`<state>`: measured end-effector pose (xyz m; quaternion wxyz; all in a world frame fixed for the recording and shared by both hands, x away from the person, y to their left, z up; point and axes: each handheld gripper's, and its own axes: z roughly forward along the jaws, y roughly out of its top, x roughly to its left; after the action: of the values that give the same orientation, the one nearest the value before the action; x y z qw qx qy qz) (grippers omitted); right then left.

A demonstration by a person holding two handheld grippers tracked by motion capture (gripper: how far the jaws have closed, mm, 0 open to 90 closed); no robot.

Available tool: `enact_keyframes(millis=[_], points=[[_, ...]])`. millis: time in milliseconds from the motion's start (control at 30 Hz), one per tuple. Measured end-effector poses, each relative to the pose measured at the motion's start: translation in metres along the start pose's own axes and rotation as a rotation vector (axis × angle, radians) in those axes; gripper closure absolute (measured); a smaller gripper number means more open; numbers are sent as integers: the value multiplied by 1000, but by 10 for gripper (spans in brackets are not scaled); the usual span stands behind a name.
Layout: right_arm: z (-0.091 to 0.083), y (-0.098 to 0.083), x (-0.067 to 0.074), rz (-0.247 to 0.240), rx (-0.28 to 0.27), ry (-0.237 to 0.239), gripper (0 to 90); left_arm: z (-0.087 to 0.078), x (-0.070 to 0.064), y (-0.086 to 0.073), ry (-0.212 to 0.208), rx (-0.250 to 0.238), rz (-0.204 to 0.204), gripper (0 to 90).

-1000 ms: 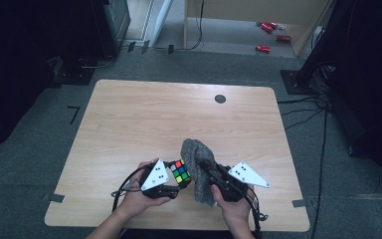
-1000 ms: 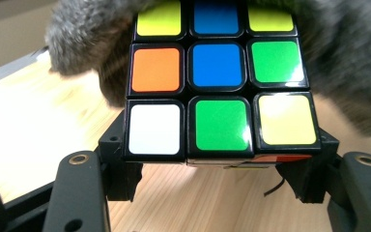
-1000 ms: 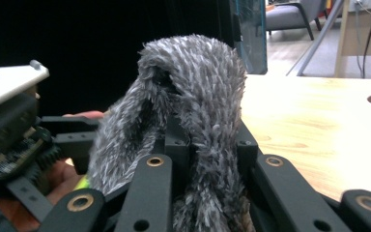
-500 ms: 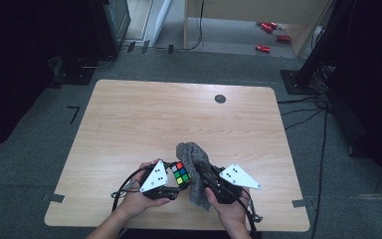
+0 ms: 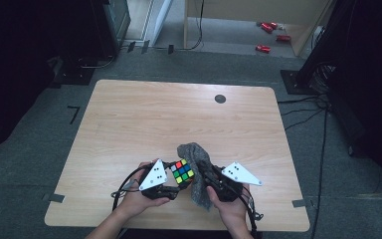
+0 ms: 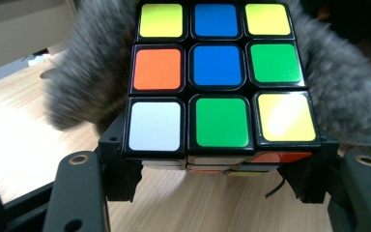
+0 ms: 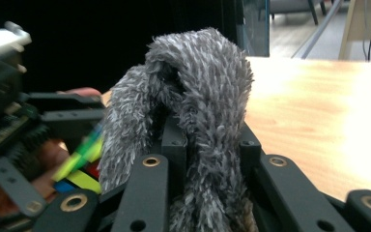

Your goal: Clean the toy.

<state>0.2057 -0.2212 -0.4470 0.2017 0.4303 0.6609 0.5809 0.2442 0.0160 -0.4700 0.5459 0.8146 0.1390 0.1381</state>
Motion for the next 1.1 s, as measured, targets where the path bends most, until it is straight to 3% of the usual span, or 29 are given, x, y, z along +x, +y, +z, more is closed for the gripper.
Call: enact_keyframes(millis=[133,233,333,467,533,767,833,1000,1100], points=[[1,-2,-4,3,17,-10,744,-3,0,2,10,0,-6,349],[4,-8,-9,12,41,-42,745,-6,3,4,10,-26,-38,349],[3,-7,-10,31,37,-28,747,-7,7,2,4,-29,-57,349],[-2,0,1,3,-1,9,746,-2,4,-1,8,11,-40,349],[-3,0,4,-22,-14,-2,746,-1,2,0,8,9,-40,349],[3,-10,-10,3,42,-50,746,-9,6,5,9,-44,-81,349],[3,-11,-10,3,48,-52,747,-8,8,4,5,-38,-96,349],[0,-5,-3,10,21,-14,747,-2,4,2,8,24,-59,349],[-3,-1,3,-30,-5,-10,746,-1,2,3,0,18,-62,349]])
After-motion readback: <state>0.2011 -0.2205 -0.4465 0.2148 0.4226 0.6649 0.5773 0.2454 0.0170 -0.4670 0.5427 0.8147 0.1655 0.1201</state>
